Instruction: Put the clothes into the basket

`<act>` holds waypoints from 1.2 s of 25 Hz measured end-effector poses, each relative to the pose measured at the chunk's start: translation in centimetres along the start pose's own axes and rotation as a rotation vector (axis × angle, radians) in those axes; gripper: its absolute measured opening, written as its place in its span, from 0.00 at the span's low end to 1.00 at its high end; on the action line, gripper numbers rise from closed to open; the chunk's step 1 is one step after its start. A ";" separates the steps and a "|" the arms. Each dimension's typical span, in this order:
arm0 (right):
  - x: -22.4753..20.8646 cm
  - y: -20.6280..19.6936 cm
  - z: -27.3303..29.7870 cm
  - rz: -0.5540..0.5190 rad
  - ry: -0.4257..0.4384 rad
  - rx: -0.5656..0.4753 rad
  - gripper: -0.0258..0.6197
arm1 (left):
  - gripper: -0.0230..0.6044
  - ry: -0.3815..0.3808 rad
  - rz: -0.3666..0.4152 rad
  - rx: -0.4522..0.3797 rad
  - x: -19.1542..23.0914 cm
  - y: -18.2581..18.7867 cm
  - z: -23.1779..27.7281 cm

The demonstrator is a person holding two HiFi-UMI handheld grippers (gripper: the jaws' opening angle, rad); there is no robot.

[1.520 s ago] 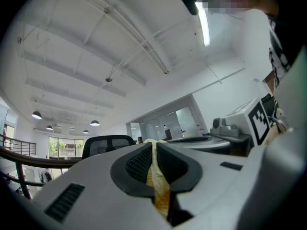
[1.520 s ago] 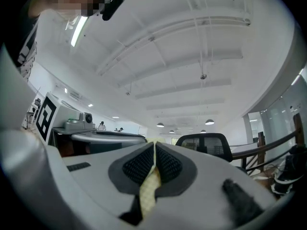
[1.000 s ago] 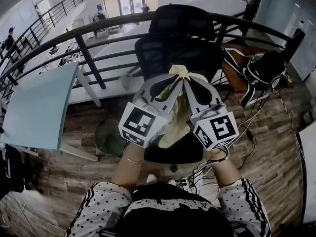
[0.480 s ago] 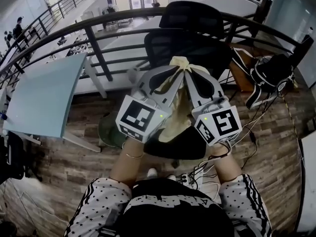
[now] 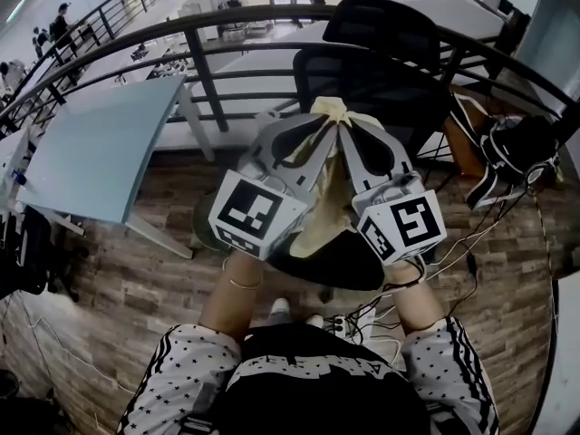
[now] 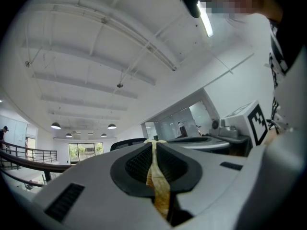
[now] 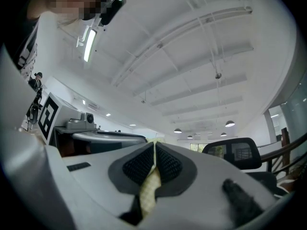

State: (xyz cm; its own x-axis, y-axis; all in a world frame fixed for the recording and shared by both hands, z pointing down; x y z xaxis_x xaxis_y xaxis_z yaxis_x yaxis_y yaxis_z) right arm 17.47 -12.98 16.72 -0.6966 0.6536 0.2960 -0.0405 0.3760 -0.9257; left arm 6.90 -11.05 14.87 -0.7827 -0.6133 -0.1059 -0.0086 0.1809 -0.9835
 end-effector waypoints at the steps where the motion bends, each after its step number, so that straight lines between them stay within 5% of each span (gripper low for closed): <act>1: 0.2 0.0 0.0 0.002 0.009 -0.002 0.09 | 0.10 0.009 0.000 0.000 0.0 0.0 -0.2; 30: 9.8 1.1 7.2 -0.004 0.074 -0.003 0.09 | 0.10 0.081 -0.025 -0.013 7.5 0.0 -9.7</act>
State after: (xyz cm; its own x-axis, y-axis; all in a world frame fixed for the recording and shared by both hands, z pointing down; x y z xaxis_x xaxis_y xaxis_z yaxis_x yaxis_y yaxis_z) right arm 5.44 -10.89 16.89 -0.6416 0.6988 0.3162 -0.0412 0.3802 -0.9240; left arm -5.01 -8.24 15.46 -0.8297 -0.5540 -0.0683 -0.0366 0.1761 -0.9837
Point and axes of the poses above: the fingertips, and each gripper's own axes: z forward along the fingers, x to its left, y out of its top, the point moved 7 cm from there along -z, backward along the fingers, and after that the axes turned 8 degrees about -z, right-handed, at the moved point
